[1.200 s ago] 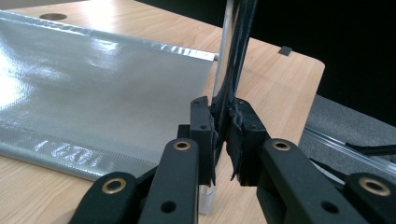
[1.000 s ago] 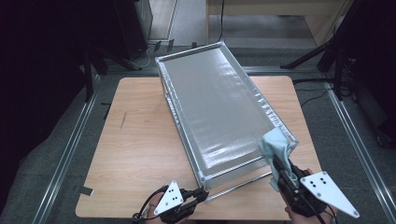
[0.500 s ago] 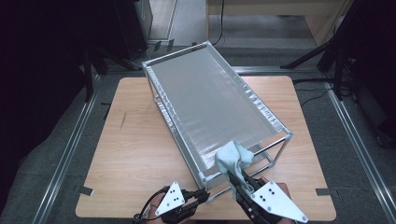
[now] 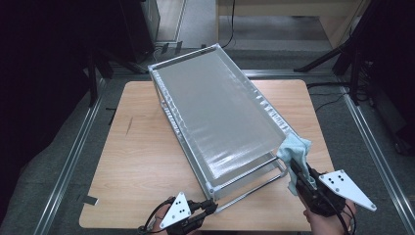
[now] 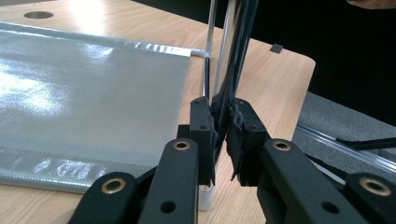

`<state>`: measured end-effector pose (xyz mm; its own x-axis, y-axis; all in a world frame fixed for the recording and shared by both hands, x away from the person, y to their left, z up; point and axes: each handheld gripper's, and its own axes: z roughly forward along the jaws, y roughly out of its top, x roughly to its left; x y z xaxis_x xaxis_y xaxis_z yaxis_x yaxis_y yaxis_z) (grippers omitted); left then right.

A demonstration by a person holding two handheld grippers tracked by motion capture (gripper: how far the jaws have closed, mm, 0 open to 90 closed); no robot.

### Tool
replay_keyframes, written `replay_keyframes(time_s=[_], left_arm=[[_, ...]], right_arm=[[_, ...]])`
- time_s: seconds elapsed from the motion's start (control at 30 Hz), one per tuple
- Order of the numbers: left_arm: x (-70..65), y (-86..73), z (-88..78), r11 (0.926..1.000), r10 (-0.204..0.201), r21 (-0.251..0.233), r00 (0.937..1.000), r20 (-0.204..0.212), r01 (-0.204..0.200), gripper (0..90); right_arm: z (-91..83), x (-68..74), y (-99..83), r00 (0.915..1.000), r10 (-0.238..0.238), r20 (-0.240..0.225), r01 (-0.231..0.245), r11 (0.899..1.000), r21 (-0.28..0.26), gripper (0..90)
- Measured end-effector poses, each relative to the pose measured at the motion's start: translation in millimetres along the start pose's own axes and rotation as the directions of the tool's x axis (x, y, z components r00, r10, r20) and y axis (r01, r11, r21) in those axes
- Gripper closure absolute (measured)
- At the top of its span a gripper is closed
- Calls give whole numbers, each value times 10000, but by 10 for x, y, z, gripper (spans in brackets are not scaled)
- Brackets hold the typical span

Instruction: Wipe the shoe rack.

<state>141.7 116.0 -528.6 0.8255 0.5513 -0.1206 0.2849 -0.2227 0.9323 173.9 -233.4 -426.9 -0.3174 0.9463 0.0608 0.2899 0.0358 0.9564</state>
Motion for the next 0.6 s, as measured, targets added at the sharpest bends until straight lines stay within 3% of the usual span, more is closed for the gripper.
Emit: replay_keyframes(time_s=[0.07,0.17,0.23,0.33,0.4,0.43,0.47,0.53,0.6], left_arm=[[5,0,-5,10000,26,17,10000,4,-26,812],[2,-4,-8,10000,22,10,10000,-23,-22,812],[1,-4,-10,10000,4,-7,10000,-17,-4,812],[1,-6,-11,10000,-12,-32,10000,-11,12,812],[2,-8,-13,10000,-33,-46,10000,-14,33,813],[5,-9,-18,10000,-39,-43,10000,-28,39,812],[9,-9,-23,10000,-27,-26,10000,-44,27,813],[10,-9,-29,10000,-13,-5,10000,-61,13,813],[13,-10,-31,10000,19,14,10000,-64,-19,813]], right_arm=[[-10,69,16,9996,-208,-186,208,9998,-19,768],[-39,282,51,9937,-242,-1099,238,9997,-49,769],[-65,486,83,9781,-252,-2066,239,9997,-89,769],[-89,872,96,9451,-966,-3122,962,9952,-166,768],[-99,1077,75,9231,-1573,-3510,1580,9871,-269,766],[-99,1135,64,9171,-1807,-3554,1817,9829,-308,765],[-97,1154,57,9169,-1994,-3458,1995,9792,-358,764],[-80,1086,62,9204,-1854,-3442,1860,9820,-315,764],[-63,944,71,9422,-1634,-2925,1619,9864,-296,763]])
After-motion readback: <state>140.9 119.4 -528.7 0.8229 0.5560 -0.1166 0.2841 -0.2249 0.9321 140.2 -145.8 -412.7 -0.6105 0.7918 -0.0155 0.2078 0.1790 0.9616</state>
